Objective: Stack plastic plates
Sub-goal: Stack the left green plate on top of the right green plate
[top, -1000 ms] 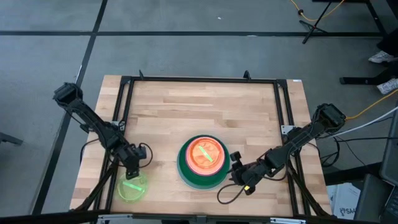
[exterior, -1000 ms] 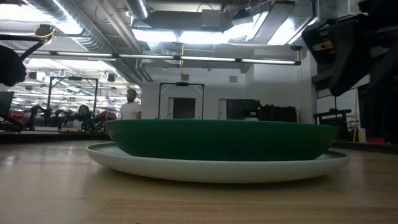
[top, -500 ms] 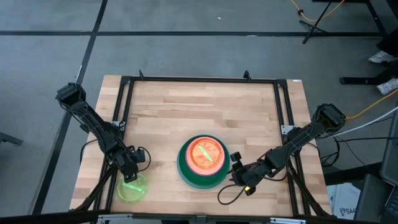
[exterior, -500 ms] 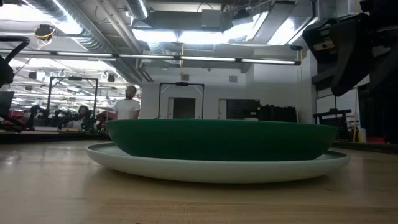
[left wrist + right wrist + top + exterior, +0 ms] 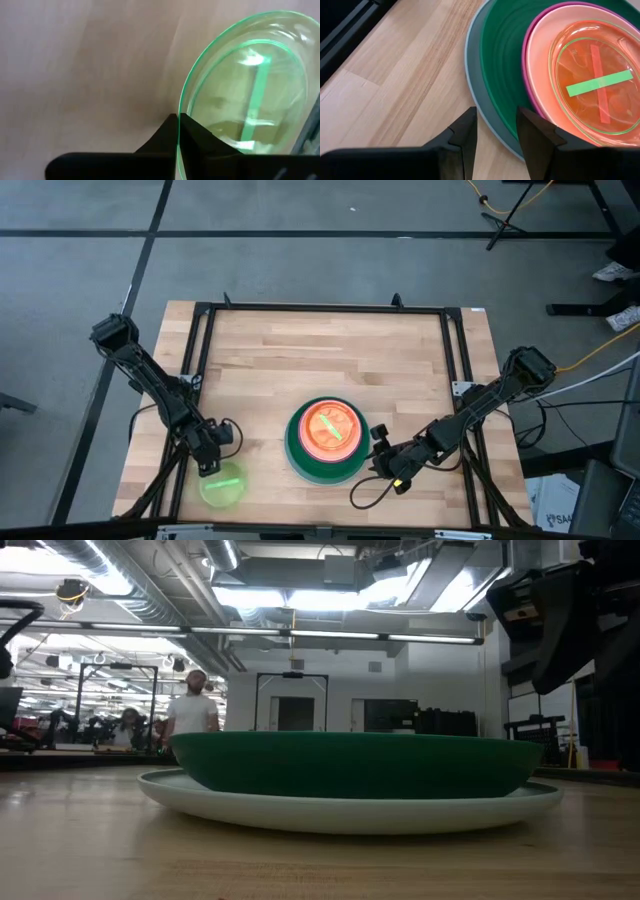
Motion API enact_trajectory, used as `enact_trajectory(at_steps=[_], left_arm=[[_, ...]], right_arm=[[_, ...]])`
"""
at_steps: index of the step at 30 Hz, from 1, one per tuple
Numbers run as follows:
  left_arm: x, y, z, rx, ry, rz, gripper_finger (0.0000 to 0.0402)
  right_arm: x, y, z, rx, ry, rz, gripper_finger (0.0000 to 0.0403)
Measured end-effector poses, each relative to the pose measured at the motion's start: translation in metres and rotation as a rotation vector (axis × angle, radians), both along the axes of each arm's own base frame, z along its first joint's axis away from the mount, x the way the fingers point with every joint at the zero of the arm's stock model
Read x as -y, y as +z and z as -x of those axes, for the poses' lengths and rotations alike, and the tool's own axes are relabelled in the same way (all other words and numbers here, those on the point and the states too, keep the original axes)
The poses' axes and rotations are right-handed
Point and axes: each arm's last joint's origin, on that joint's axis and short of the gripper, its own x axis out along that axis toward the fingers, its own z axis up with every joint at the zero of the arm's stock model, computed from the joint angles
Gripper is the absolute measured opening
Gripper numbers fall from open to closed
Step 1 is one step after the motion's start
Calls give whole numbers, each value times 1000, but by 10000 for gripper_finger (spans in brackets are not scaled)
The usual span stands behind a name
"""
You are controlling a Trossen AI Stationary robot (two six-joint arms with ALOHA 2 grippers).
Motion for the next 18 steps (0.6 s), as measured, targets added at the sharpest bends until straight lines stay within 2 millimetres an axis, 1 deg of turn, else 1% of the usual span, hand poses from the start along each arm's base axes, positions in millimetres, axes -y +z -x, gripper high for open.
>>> enact_trajectory(at_steps=[4, 10, 14, 18], left_arm=[[-1, 1, -3, 0, 79, 14, 3], [-4, 4, -14, 18, 159, 58, 2], [-7, 15, -27, 57, 174, 70, 2], [-6, 34, -42, 154, 151, 70, 1]], right_arm=[[0, 0, 0, 5, -9, 8, 127], [0, 0, 0, 5, -17, 6, 127], [0, 0, 1, -2, -28, -3, 127], [1, -2, 3, -37, -36, -16, 127]])
